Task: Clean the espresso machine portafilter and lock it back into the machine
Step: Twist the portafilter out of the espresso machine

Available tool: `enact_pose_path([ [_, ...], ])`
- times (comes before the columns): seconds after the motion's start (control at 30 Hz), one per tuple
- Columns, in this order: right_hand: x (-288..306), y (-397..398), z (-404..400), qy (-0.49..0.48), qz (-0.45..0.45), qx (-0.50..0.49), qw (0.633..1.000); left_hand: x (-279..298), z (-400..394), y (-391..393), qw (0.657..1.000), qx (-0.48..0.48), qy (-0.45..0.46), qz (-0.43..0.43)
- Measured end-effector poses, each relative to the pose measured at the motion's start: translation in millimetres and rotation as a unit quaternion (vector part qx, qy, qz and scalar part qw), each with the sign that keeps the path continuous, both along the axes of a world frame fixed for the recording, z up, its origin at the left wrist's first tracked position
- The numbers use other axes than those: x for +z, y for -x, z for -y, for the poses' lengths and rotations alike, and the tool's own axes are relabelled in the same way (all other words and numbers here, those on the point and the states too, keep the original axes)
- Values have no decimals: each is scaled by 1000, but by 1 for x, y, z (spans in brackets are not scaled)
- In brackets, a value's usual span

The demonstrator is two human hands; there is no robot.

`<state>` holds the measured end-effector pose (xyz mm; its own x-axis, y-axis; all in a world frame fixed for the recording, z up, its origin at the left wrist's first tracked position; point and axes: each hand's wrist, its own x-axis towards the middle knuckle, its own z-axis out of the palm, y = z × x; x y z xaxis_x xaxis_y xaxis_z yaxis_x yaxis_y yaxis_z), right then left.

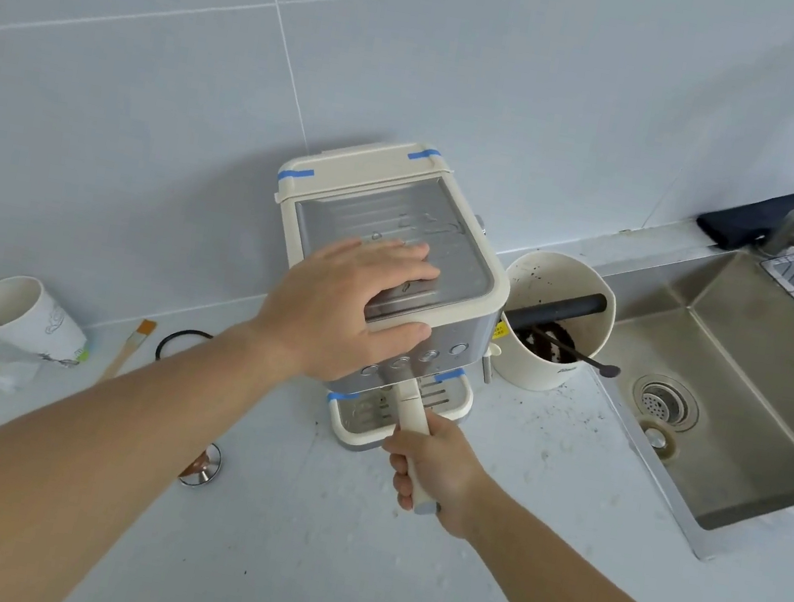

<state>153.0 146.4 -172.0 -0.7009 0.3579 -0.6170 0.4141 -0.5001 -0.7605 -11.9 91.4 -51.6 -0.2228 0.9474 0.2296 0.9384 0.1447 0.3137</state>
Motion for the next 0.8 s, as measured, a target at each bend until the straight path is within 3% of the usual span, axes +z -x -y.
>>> enact_pose_path([
  [0.8,-4,2,9,-23,-6,-47,999,0,2,-5,1000,16,-2,-12],
])
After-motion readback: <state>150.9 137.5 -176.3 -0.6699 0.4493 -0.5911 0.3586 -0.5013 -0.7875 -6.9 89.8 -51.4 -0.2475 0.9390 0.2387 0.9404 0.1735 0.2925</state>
